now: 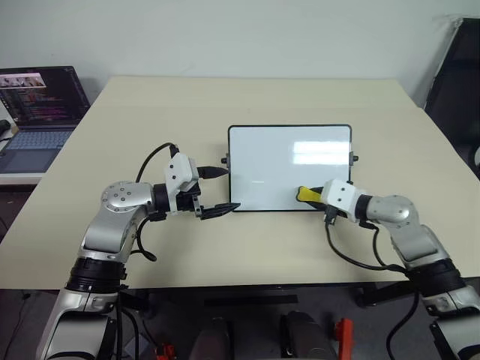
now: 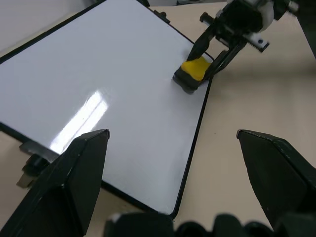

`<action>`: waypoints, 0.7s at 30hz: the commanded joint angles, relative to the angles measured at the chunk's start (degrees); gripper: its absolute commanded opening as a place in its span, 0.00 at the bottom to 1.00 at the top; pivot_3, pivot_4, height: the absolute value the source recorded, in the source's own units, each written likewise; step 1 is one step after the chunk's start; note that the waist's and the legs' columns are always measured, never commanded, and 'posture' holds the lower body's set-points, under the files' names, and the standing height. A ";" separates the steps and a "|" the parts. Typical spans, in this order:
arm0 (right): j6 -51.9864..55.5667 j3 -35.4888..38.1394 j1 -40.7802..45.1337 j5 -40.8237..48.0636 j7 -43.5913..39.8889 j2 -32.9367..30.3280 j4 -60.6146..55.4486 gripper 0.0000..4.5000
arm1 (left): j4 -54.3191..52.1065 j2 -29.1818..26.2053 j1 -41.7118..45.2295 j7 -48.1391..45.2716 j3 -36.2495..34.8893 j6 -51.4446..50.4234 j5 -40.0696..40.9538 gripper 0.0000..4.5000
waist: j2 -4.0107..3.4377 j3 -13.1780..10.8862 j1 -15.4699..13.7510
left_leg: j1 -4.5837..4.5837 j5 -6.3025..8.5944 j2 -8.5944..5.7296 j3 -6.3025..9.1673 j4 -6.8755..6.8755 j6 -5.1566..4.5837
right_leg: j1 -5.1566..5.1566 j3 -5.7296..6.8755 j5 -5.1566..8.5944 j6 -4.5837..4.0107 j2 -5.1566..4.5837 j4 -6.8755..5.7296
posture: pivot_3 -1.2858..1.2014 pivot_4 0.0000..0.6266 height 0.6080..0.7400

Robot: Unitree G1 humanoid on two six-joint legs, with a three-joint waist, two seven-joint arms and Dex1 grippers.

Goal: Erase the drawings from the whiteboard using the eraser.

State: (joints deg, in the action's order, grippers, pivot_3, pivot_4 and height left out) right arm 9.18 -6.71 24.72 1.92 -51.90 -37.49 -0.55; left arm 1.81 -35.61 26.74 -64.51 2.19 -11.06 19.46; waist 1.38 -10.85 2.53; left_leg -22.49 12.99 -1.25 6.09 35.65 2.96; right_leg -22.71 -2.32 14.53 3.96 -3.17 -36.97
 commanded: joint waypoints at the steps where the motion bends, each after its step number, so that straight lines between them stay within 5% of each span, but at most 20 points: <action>1: 12.82 14.34 2.59 15.45 -1.99 -4.30 -12.30 0.21 | -4.16 2.96 1.36 0.15 -0.61 -1.84 4.66 1.00 | -0.21 -0.12 -0.68 | -0.45 0.00 -0.01 0.01 0.11 0.00 | -0.48 -0.01 -0.13 -0.18 -0.03 -0.10 | 0.52 0.24 1.00; 5: 19.58 28.07 5.10 20.80 5.02 -7.27 -10.11 0.21 | -4.94 11.08 5.38 2.60 0.94 -5.11 8.72 1.00 | -0.15 -0.15 -1.75 | -0.75 0.09 -0.12 0.03 0.14 0.09 | -0.61 0.18 -0.18 -0.16 -0.05 0.10 | 0.52 0.24 1.00; 10: 23.86 37.22 -1.83 20.00 10.39 -9.97 -6.70 0.21 | -0.50 19.52 10.63 3.14 8.69 -1.25 3.30 1.00 | -0.11 -0.14 -3.01 | -0.83 0.16 -0.38 0.01 0.20 0.06 | -0.56 0.27 -0.18 -0.16 -0.03 0.18 | 0.52 0.24 1.00; 17: 30.38 38.36 -10.89 11.34 27.08 -7.52 5.05 0.21 | 6.93 30.29 12.15 10.27 18.05 5.52 -7.88 1.00 | -0.15 -0.13 -2.15 | -0.63 0.18 -0.38 -0.35 0.27 0.00 | -0.57 -0.08 -0.17 -0.15 0.00 0.00 | 0.52 0.24 1.00; 21: 27.37 35.49 -9.78 9.12 29.67 -6.92 12.02 0.21 | 10.72 32.56 12.92 12.33 20.26 11.13 -12.38 1.00 | -0.38 -0.04 -1.48 | -0.45 0.15 -0.31 -0.57 0.27 -0.05 | -0.49 -0.24 -0.14 -0.15 0.07 -0.01 | 0.52 0.24 1.00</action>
State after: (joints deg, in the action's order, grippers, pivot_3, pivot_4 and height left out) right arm 38.93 28.92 13.60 12.13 -23.22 -43.64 11.03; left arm 12.70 -3.43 38.38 -52.55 22.15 -3.02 8.25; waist 1.00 -10.89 1.04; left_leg -22.94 13.13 -1.56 5.49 35.93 2.88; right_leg -23.19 -2.59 14.39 3.82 -3.10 -36.98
